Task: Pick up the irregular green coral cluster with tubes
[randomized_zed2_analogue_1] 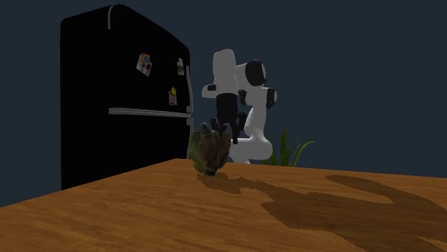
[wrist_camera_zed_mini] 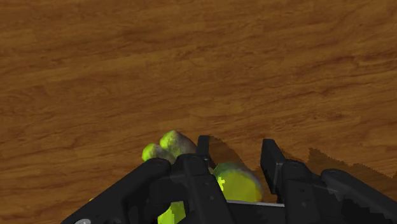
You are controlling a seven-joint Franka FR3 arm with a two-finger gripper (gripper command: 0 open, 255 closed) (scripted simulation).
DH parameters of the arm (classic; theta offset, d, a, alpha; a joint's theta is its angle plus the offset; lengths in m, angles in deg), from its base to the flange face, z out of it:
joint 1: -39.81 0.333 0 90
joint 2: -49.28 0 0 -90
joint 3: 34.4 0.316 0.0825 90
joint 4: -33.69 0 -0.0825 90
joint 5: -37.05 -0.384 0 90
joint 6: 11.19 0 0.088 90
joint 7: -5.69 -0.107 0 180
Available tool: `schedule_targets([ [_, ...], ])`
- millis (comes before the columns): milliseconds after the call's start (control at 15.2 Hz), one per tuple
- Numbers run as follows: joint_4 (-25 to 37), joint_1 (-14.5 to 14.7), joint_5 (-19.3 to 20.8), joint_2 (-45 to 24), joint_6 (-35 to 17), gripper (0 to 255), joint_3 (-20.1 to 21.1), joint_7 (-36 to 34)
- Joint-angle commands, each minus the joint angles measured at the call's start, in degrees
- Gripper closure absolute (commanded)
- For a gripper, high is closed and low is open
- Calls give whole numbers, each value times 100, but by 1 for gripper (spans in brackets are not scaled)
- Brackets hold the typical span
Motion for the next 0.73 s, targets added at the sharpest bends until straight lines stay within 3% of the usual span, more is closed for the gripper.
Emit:
schedule_targets([
  [0,165,-5,16,-9,153,255,-11,-19],
  [660,865,-20,69,-118,739,255,-48,-104],
])
